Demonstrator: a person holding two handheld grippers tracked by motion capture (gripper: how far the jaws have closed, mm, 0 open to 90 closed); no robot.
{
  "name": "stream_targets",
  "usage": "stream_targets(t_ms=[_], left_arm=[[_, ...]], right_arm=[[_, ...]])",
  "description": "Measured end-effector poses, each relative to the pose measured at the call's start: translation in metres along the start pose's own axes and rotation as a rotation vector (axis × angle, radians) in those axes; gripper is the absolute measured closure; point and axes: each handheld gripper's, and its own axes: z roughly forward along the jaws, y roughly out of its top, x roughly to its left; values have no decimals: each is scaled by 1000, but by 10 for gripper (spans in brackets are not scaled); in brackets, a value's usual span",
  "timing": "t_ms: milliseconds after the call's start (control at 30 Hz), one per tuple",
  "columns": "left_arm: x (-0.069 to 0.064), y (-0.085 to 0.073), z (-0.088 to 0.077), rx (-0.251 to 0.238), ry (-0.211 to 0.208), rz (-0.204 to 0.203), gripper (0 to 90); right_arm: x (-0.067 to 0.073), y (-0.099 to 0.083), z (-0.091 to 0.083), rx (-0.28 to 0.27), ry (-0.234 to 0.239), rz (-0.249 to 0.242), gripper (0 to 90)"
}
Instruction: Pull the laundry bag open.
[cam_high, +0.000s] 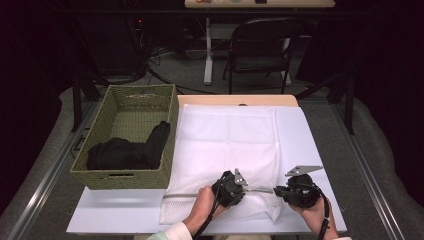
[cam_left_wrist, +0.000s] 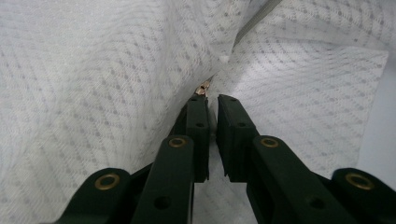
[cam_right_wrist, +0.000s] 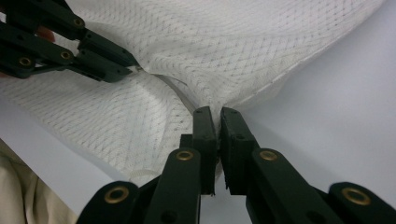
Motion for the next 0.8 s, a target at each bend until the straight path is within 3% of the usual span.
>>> stream_targets(t_ms=[167, 333, 433, 633, 700, 800], left_arm=[[-1, 3, 3, -3, 14, -5, 806], [-1, 4, 3, 3, 34, -8, 856], [1, 1, 2, -5, 45, -17, 863], [1, -9, -7, -57, 34, -33, 864], [3, -13, -10, -80, 11, -56, 865], [1, -16, -13, -83, 7, -53, 865]], right_arm=[[2, 0, -1, -10, 8, -3, 853], [3, 0, -1, -9, 6, -12, 853], [1, -1, -2, -9, -18, -20, 853], [-1, -1, -1, 2, -37, -13, 855], [-3, -2, -1, 5, -32, -9, 856], [-4, -2, 1, 13, -28, 6, 856]])
